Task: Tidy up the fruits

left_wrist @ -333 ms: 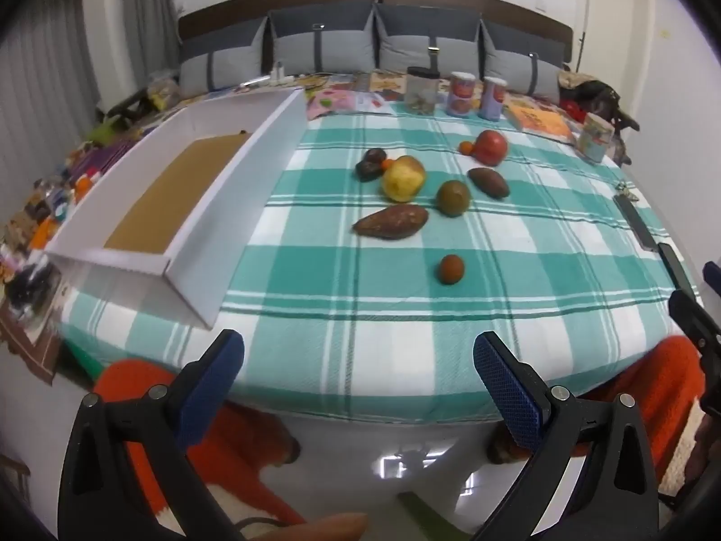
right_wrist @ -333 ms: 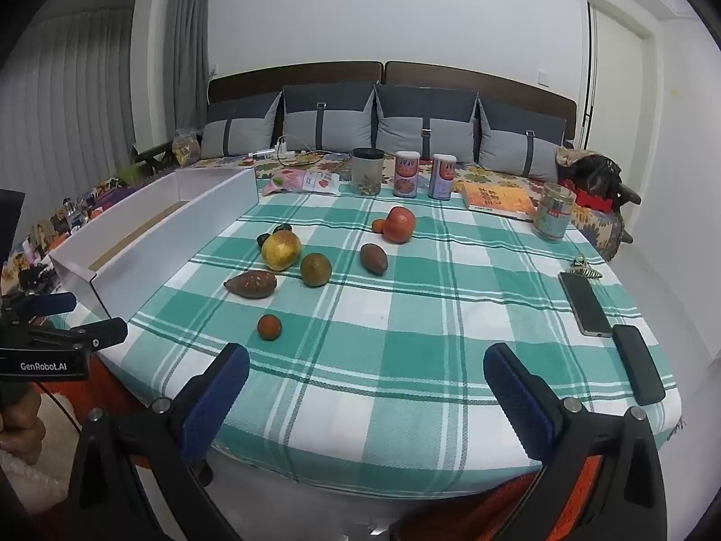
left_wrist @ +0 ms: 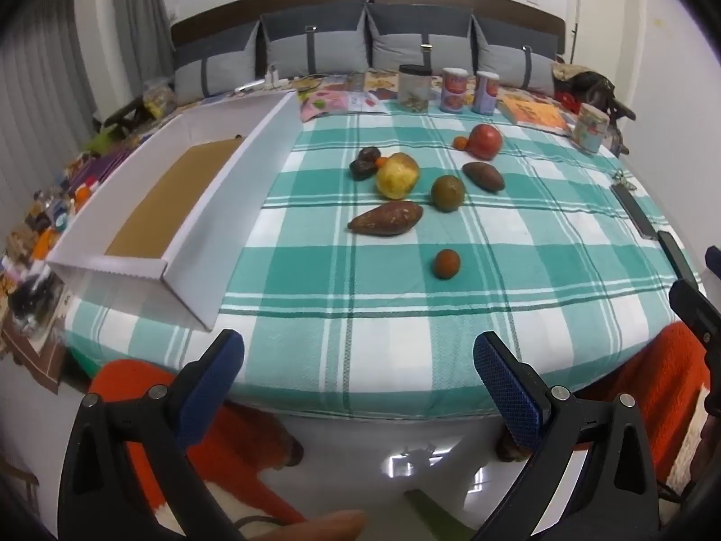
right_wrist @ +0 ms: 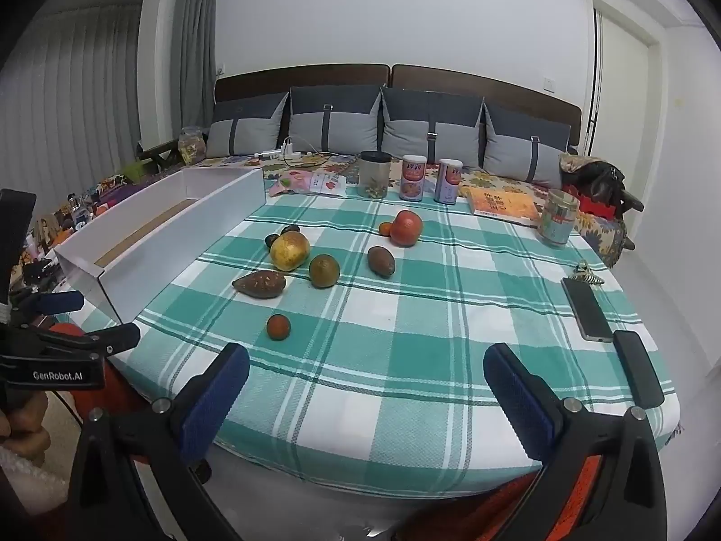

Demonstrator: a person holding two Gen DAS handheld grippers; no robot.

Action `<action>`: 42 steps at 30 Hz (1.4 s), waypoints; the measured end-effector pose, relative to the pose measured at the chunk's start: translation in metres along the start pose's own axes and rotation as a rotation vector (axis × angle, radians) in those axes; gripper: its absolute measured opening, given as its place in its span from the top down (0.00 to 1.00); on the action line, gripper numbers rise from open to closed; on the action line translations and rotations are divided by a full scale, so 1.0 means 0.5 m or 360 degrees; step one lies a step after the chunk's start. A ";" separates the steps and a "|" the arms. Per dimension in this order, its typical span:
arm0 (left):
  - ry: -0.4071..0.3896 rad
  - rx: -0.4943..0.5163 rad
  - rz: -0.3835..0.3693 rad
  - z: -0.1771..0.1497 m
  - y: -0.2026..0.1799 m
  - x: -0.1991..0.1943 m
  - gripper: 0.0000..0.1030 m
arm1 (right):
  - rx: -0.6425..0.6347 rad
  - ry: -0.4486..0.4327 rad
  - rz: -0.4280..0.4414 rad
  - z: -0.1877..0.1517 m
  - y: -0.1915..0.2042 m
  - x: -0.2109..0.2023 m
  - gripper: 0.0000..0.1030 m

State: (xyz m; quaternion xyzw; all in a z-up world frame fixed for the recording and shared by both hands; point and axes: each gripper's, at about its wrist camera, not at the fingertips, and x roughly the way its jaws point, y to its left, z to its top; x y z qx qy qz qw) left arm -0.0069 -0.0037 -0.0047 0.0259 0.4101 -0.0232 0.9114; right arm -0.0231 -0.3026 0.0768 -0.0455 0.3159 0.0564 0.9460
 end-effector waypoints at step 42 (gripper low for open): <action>0.0028 0.0061 -0.0002 -0.014 -0.025 0.035 0.01 | 0.0060 0.0074 0.0027 -0.023 -0.008 0.049 0.00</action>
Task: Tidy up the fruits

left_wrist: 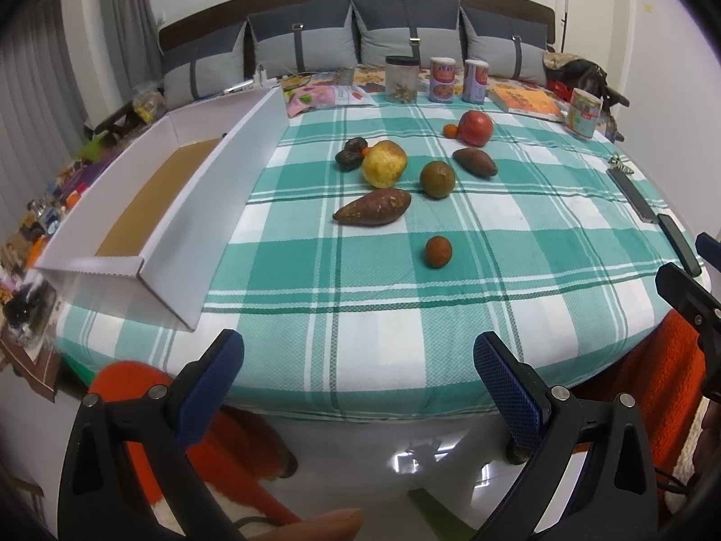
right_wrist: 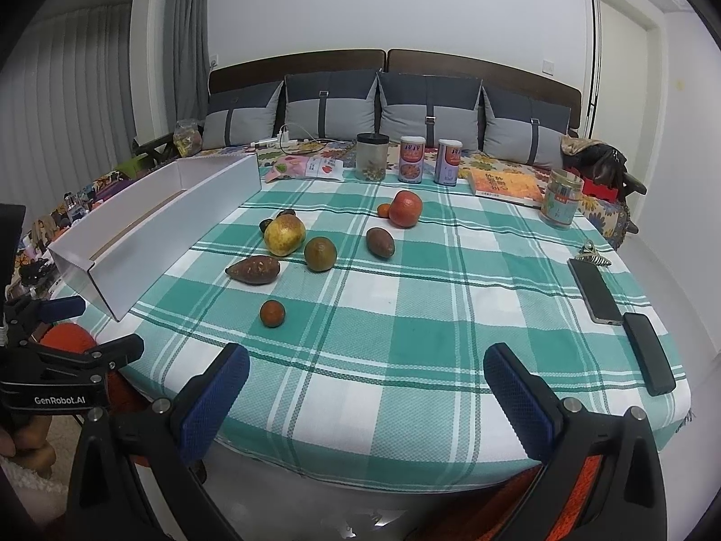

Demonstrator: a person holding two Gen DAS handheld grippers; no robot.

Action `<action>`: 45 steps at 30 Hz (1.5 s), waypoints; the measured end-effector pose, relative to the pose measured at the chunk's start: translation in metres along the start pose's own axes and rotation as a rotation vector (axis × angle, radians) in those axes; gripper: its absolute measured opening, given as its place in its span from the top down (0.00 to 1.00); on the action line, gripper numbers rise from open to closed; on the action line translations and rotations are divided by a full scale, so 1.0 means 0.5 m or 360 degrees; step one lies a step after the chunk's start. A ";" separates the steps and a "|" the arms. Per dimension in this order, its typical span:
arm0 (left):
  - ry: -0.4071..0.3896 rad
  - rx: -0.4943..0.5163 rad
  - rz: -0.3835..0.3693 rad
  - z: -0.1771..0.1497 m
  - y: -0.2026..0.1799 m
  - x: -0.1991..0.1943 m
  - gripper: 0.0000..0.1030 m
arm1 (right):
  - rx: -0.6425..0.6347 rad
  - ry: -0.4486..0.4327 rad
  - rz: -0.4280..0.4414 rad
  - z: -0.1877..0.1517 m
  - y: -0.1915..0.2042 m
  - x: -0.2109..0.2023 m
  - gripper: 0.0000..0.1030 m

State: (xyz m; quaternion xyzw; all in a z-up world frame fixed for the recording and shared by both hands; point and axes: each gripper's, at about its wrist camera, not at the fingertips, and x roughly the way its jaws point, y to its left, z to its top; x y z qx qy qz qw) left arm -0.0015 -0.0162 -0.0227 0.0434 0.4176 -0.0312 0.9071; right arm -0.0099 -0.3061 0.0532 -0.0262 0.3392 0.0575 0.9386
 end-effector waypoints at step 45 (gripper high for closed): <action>-0.0004 0.0002 0.0000 -0.002 0.000 -0.002 0.01 | 0.0014 -0.0012 -0.0016 -0.002 -0.012 -0.004 0.00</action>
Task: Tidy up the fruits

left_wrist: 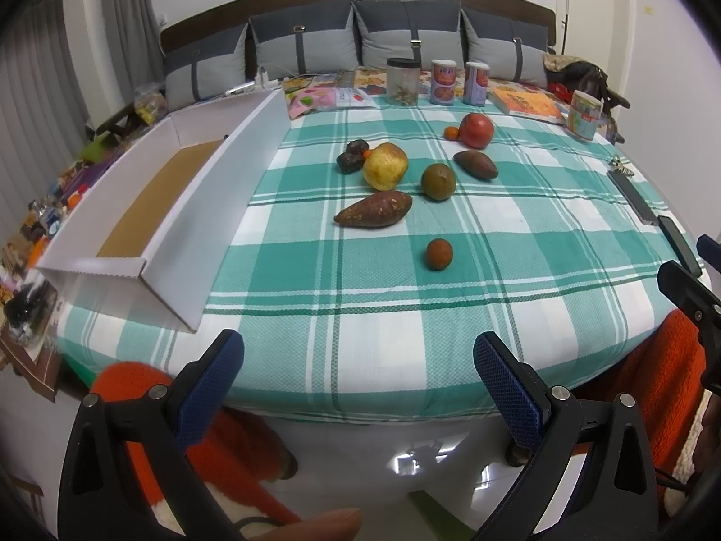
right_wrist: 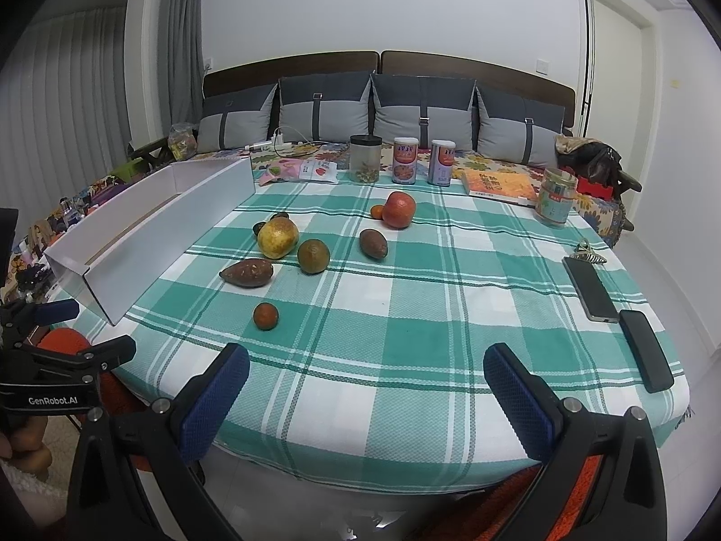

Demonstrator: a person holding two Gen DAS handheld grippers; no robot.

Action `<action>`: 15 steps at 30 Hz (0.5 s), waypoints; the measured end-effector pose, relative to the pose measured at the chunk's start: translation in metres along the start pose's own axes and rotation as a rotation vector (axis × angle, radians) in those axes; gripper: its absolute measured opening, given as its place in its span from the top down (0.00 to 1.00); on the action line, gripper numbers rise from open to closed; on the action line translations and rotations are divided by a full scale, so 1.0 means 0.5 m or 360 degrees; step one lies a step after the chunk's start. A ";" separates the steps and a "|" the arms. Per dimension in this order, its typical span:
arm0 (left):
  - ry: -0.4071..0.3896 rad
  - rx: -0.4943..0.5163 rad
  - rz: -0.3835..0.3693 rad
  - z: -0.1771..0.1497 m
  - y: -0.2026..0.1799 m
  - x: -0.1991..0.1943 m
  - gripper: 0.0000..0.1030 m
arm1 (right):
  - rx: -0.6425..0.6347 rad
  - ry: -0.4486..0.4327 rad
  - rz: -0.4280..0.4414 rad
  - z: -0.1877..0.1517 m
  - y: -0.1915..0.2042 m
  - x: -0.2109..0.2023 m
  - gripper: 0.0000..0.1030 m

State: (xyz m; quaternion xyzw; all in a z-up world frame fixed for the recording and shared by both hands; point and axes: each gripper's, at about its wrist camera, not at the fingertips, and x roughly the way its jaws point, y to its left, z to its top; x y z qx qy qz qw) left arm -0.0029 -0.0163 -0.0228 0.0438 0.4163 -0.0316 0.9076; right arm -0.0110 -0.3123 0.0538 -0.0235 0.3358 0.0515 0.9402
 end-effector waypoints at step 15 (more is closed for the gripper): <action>-0.0012 -0.0036 -0.0024 0.066 0.045 0.079 0.01 | -0.0032 -0.0167 -0.0132 0.072 -0.065 0.071 0.00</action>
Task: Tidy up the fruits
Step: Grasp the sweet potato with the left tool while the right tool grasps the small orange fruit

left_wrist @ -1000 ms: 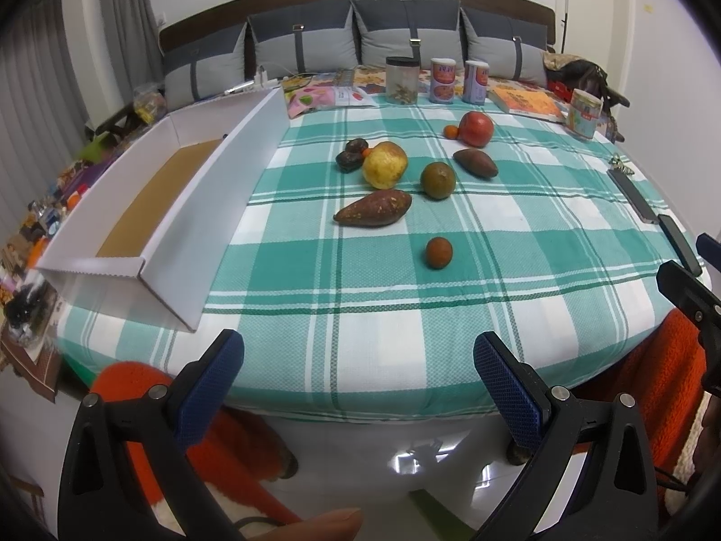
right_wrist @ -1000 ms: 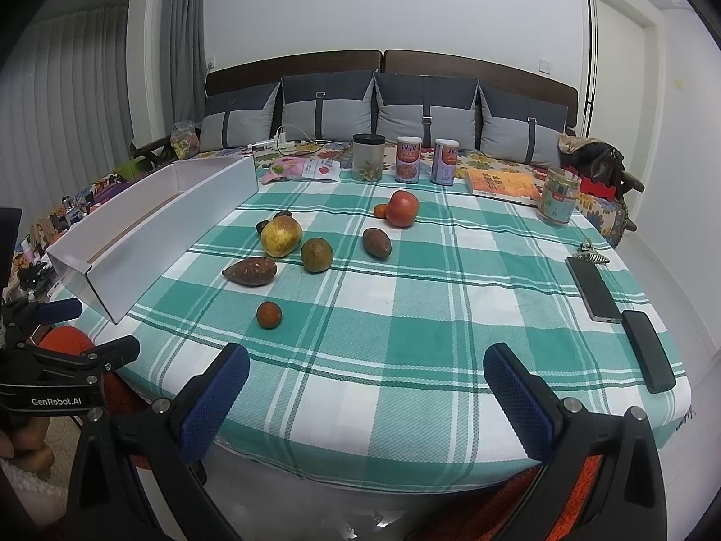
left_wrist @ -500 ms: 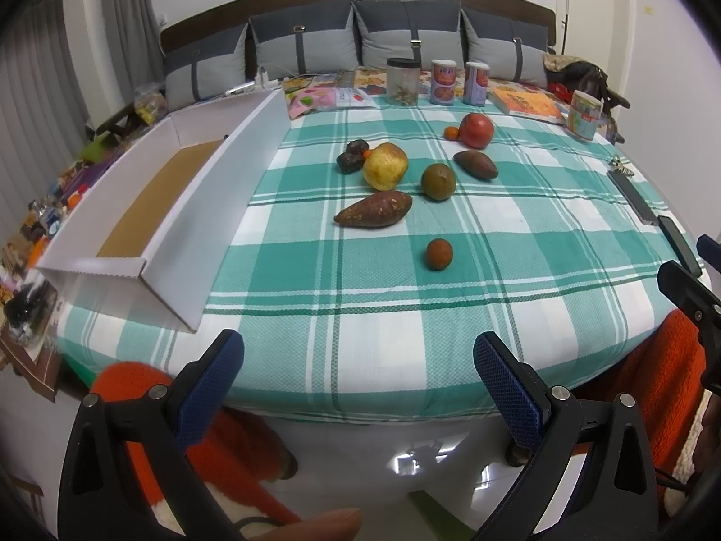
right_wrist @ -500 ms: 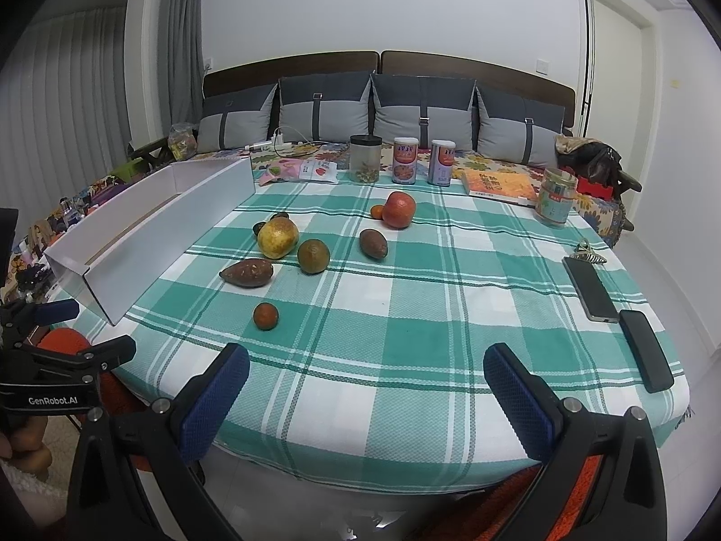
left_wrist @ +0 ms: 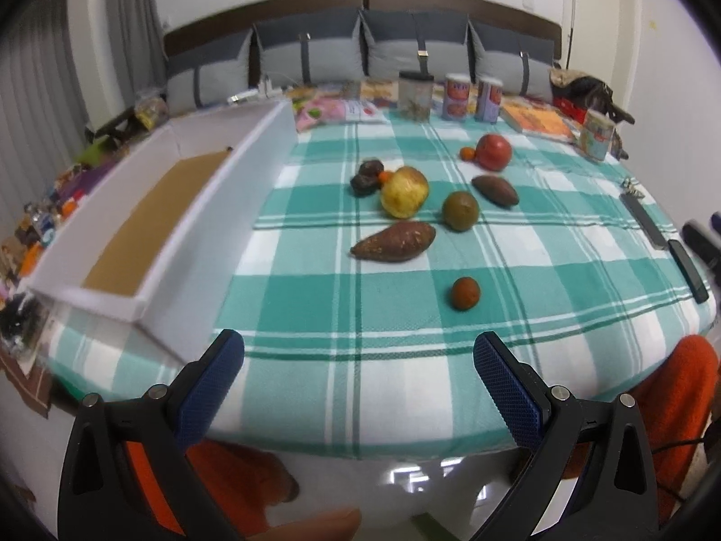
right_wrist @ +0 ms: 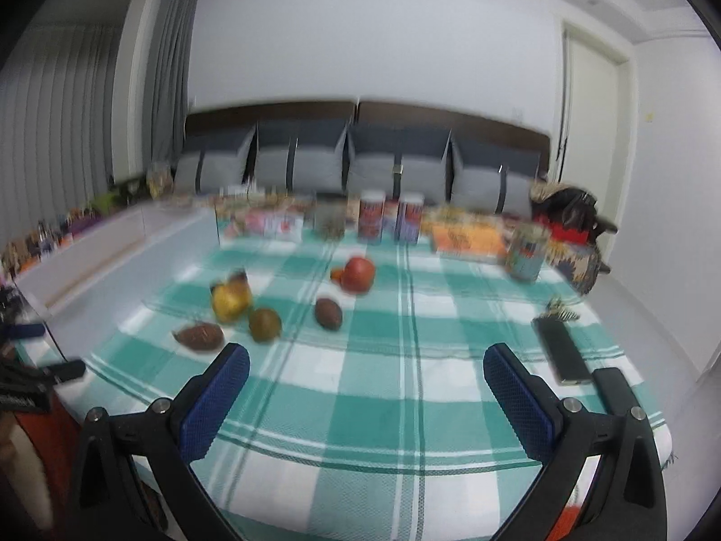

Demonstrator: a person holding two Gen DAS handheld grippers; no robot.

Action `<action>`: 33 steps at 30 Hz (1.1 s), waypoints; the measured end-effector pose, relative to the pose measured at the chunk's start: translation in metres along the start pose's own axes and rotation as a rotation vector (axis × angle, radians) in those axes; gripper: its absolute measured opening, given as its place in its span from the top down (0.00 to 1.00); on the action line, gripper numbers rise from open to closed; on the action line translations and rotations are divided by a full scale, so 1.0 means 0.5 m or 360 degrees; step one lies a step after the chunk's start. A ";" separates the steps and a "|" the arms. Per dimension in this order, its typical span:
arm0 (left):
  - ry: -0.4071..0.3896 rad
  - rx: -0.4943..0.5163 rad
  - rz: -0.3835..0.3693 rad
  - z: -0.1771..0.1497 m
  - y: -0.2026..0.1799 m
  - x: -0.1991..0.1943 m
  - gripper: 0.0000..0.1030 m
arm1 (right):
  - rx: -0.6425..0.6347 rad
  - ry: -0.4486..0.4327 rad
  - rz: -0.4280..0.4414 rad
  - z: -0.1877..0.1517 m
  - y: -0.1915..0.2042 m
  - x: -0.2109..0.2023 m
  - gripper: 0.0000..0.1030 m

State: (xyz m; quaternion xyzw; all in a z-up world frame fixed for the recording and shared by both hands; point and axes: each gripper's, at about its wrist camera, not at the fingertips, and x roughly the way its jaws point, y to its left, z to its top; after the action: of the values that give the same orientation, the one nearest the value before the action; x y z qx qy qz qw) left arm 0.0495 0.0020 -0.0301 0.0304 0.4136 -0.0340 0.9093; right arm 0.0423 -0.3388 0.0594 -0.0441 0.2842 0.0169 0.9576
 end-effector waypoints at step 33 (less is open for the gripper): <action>0.0340 0.0437 -0.0339 0.154 0.006 0.320 0.01 | 0.0094 0.0672 0.0072 -0.175 -0.006 0.297 0.00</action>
State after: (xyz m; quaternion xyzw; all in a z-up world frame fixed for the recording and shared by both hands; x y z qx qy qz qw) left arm 0.2124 -0.0073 -0.1001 0.1137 0.5001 -0.1826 0.8388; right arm 0.1193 -0.3489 -0.0945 -0.0123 0.4798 0.0204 0.8771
